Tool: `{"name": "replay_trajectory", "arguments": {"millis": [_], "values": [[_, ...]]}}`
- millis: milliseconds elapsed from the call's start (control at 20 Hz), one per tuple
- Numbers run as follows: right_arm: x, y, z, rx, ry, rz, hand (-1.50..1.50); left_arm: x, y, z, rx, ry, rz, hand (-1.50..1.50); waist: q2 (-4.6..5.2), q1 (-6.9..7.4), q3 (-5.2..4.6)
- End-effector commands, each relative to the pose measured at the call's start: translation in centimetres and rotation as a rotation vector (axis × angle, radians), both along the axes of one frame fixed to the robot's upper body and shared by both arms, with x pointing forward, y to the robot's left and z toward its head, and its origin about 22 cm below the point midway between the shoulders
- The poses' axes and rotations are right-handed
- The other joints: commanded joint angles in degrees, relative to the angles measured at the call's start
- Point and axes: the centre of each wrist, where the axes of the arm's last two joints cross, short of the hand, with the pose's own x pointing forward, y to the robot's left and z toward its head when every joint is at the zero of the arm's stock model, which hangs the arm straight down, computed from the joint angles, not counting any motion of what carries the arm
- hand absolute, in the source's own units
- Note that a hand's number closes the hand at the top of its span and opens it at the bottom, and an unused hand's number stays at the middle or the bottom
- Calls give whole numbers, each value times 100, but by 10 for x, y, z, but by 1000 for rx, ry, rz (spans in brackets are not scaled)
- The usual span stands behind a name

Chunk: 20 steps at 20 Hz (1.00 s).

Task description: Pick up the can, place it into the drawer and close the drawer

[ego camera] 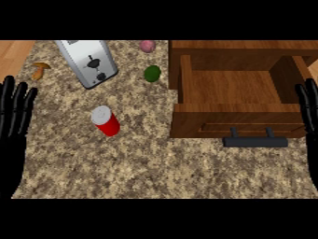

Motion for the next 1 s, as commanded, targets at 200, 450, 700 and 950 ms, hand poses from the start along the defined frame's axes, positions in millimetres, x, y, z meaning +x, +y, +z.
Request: {"name": "replay_trajectory", "arguments": {"millis": [200,450,700,950], "values": [[0,-1,-2,9,-52,19,-150,24,-27,15,9,-72,-504,-150,31,-145,102],[-2,-2,-28,47,296,-98,-150,38,-8,-9,147,316,-468,-150,26,-72,103],[-23,-15,-22,37,306,-126,-150,46,6,3,121,334,-498,-150,5,-10,102],[-23,-30,-24,48,309,-118,-150,42,6,-2,109,367,-479,-150,6,9,103]]}}
